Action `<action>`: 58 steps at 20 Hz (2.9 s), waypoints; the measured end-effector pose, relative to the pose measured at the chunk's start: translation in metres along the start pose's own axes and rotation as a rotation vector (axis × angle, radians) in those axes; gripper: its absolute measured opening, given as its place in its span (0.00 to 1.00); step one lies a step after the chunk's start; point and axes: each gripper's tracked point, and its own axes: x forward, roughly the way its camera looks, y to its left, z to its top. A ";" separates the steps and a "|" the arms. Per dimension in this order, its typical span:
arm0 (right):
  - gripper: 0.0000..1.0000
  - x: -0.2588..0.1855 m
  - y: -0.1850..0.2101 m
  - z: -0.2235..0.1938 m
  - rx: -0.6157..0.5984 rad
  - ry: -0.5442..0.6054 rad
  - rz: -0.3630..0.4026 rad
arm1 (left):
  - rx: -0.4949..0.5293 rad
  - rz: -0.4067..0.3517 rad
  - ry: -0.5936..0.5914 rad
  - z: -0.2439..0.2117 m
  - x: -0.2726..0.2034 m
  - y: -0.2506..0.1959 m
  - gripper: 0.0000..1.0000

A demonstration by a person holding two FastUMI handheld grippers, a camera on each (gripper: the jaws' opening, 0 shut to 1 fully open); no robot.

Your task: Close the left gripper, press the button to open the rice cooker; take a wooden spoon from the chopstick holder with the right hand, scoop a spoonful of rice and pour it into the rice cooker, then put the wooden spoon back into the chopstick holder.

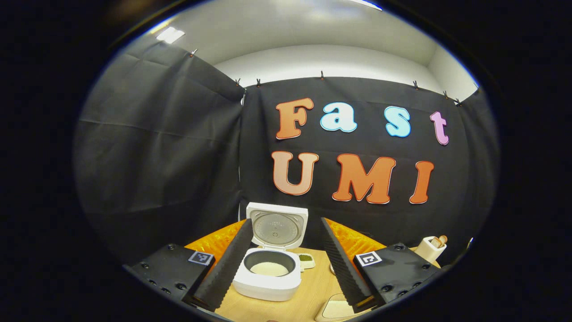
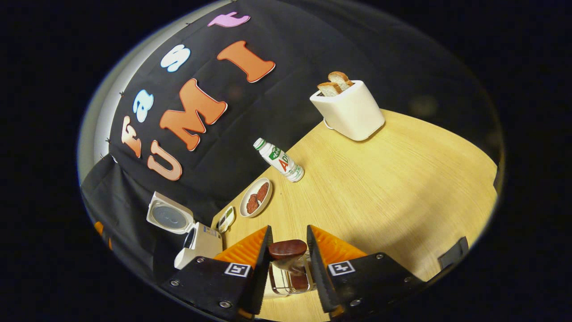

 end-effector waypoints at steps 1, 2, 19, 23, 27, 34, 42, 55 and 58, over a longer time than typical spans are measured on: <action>0.45 0.000 0.004 -0.002 0.016 0.007 0.002 | 0.006 -0.005 0.001 0.001 0.003 -0.001 1.00; 0.37 0.002 0.005 -0.003 0.035 0.008 0.000 | 0.010 -0.013 0.004 0.002 0.007 -0.003 0.99; 0.17 -0.027 0.086 0.030 -0.182 -0.103 -0.099 | 0.043 -0.124 0.016 -0.008 0.066 0.040 1.00; 0.17 -0.049 0.133 0.042 -0.250 -0.178 -0.086 | 0.033 -0.174 0.020 -0.007 0.084 0.053 0.99; 0.16 -0.050 0.187 0.031 -0.272 -0.210 -0.014 | 0.031 -0.221 0.030 -0.010 0.097 0.069 1.00; 0.17 -0.009 0.222 -0.033 -0.376 -0.135 0.008 | 0.026 -0.247 0.038 -0.008 0.107 0.099 0.99; 0.17 0.018 0.200 -0.089 -0.518 -0.089 -0.088 | 0.061 -0.256 0.048 -0.014 0.113 0.123 0.99; 0.17 0.033 0.168 -0.135 -0.237 -0.079 -0.038 | 0.079 -0.266 0.097 -0.032 0.120 0.129 0.99; 0.17 0.036 0.157 -0.131 0.044 -0.118 0.022 | 0.088 -0.259 0.093 -0.034 0.117 0.132 0.99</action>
